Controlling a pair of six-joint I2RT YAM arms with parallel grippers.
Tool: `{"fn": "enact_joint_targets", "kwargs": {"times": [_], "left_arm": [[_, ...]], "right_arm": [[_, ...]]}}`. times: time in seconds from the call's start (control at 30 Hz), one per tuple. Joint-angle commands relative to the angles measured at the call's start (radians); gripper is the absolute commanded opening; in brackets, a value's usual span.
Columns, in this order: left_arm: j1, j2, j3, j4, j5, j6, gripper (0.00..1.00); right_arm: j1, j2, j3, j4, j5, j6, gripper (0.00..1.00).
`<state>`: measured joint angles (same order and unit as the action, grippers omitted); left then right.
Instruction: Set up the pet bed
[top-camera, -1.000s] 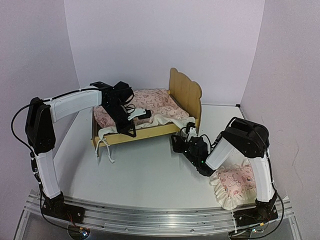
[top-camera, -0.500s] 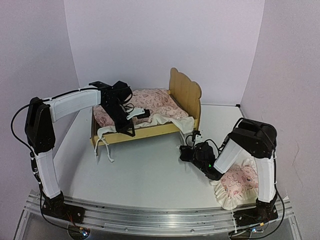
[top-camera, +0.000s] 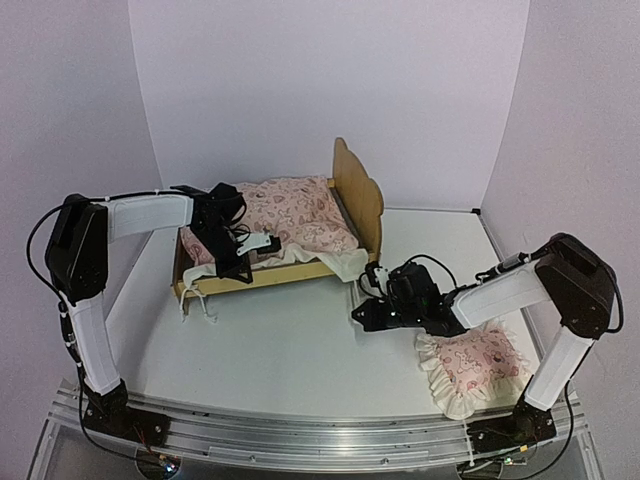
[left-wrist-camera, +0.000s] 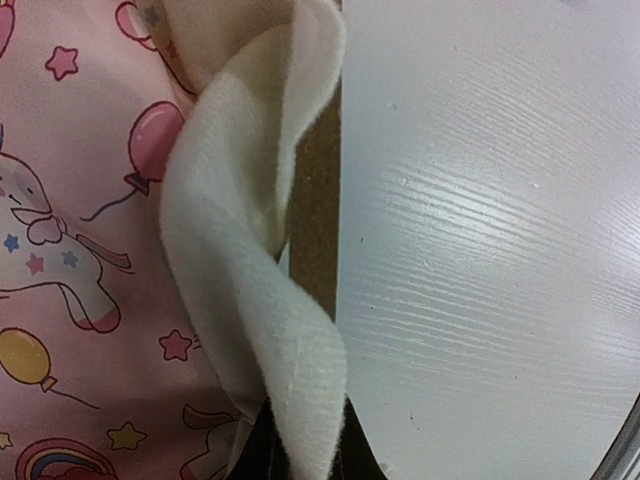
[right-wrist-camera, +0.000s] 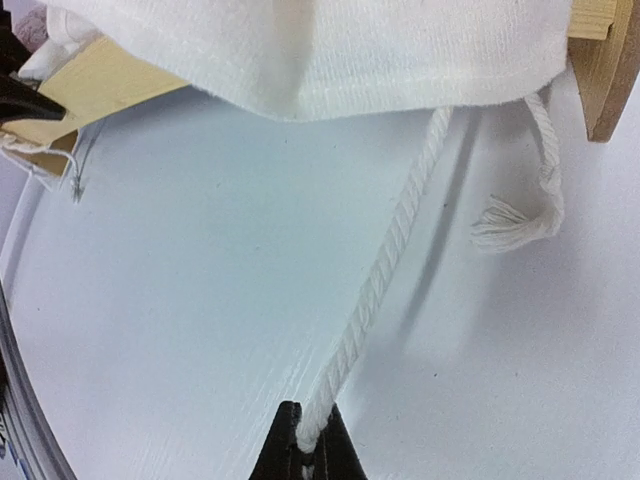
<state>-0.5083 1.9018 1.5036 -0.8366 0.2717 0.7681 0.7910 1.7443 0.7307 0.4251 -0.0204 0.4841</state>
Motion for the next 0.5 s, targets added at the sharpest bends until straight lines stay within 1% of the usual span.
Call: {"fn": "enact_joint_targets", "kwargs": {"times": [0.0, 0.1, 0.23, 0.33, 0.37, 0.47], "left_arm": [[0.044, -0.043, -0.014, 0.205, -0.099, 0.022, 0.0], [0.055, -0.02, -0.02, 0.225, -0.108, 0.036, 0.0], [0.071, 0.009, -0.038, 0.25, -0.123, 0.067, 0.0], [0.071, 0.028, -0.03, 0.198, -0.096, 0.099, 0.02], [0.071, 0.027, -0.025, 0.177, -0.078, 0.102, 0.1], [0.071, -0.011, -0.022, 0.129, 0.001, 0.127, 0.44]], "right_arm": [[0.016, -0.004, 0.1, -0.247, -0.121, -0.056, 0.0], [0.023, 0.0, 0.145, -0.312, -0.181, -0.065, 0.0], [0.037, 0.0, 0.197, -0.419, -0.189, -0.076, 0.0], [0.036, 0.016, 0.241, -0.437, -0.212, -0.037, 0.0], [0.036, 0.023, 0.268, -0.462, -0.212, -0.011, 0.0], [0.03, 0.045, 0.335, -0.548, -0.203, 0.047, 0.0]]}}
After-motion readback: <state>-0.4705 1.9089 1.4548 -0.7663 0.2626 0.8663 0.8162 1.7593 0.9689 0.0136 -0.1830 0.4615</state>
